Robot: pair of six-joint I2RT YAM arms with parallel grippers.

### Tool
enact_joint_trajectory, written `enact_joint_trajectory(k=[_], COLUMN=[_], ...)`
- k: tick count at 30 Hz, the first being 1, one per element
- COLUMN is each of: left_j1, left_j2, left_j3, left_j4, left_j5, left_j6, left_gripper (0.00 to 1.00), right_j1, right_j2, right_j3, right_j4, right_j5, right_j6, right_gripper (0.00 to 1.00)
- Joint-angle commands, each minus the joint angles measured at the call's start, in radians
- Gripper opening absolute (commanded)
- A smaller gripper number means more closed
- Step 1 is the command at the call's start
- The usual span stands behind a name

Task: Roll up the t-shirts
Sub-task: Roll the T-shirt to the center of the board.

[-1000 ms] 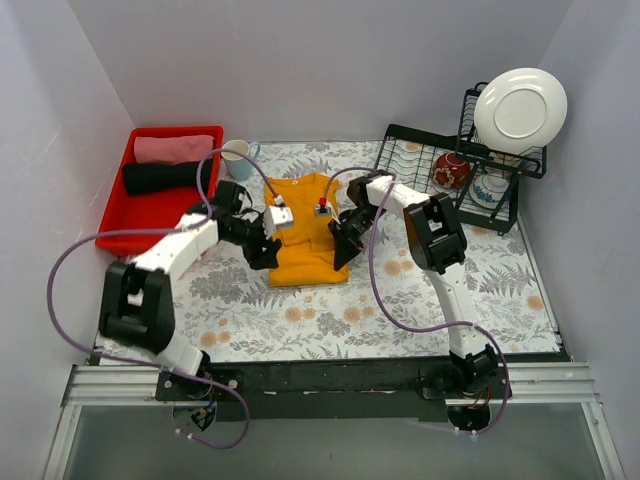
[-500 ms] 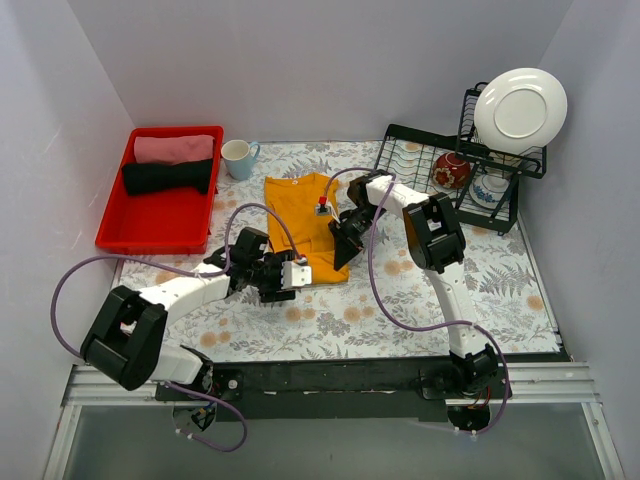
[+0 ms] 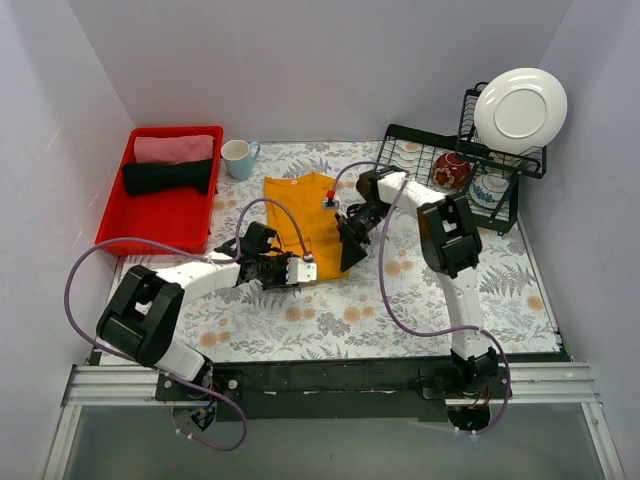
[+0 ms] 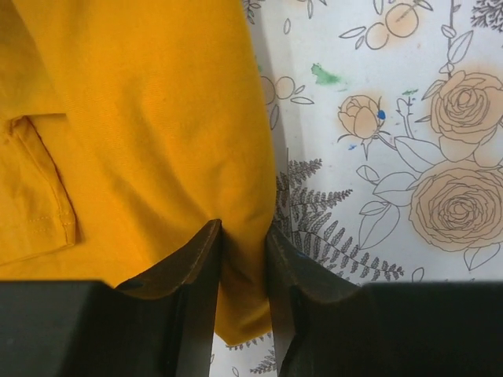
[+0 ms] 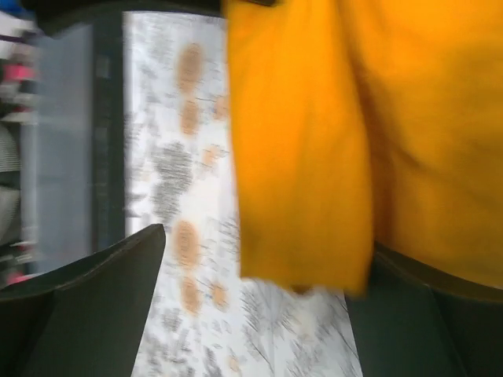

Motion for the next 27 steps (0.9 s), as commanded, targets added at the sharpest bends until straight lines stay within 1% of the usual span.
enact_joint_trajectory(k=[1,2,3,4,5,6,7,8,9,10,11,13,14,16,18,24,27], left_j1=[0.041,0.070,0.090,0.109,0.141,0.155,0.166,0.182,0.190,0.198,0.204,0.213,0.219,0.226,0.232,0.249,0.259], left_j2=[0.063,0.078,0.125,0.155,0.181,0.210,0.251,0.271,0.288,0.328,0.350,0.388,0.412,0.432,0.456,0.506,0.526], left_j3=[0.092,0.124,0.202,0.240,0.273,0.313,0.368,0.395,0.419,0.472,0.498,0.544,0.576,0.603,0.629,0.673,0.689], left_j4=[-0.219,-0.244,-0.276,-0.350,-0.383,-0.420,-0.478,-0.503,-0.523,-0.581,-0.610,-0.685,-0.702,-0.736,-0.755,-0.802,-0.819], left_j5=[0.140,0.171,0.216,0.253,0.314,0.340,0.362,0.400,0.415,0.435,0.445,0.481,0.491,0.511,0.514,0.517,0.520], left_j6=[-0.058,-0.078,-0.116,-0.124,-0.137,-0.131,-0.128,-0.123,-0.114,-0.097,-0.089,-0.059,-0.056,-0.043,-0.034,0.004,0.015], left_gripper=[0.25,0.25,0.25,0.24,0.24,0.24,0.23,0.23,0.23,0.23,0.23,0.23,0.23,0.24,0.24,0.25,0.26], right_j1=[-0.077,-0.080,-0.077,-0.074,-0.057,-0.045,-0.022,0.043,0.077,0.108,0.146,0.164,0.177,0.196,0.214,0.237,0.240], right_j2=[-0.248,-0.385,-0.470,-0.559,-0.733,-0.811,-0.875,-0.955,-0.972,-0.978,-0.971,-0.953,-0.928,-0.907,-0.885,-0.808,-0.761], right_j3=[-0.173,-0.234,-0.409,-0.508,-0.611,-0.733,-0.908,-0.982,-1.026,-1.060,-1.057,-1.031,-1.022,-1.011,-1.018,-1.020,-1.025], right_j4=[0.327,0.404,0.581,0.712,0.836,1.085,1.177,1.241,1.269,1.286,1.280,1.235,1.234,1.253,1.309,1.371,1.398], right_j5=[0.202,0.230,0.292,0.332,0.372,0.430,0.476,0.525,0.599,0.609,0.609,0.574,0.566,0.584,0.587,0.593,0.572], right_j6=[0.068,0.077,0.086,0.094,0.115,0.117,0.116,0.088,0.059,0.025,0.005,0.007,0.010,0.028,0.034,0.013,-0.028], right_gripper=[0.99,0.99,0.99,0.98,0.99,0.99,0.99,0.99,0.99,0.99,0.98,0.97,0.99,0.99,0.99,0.98,0.96])
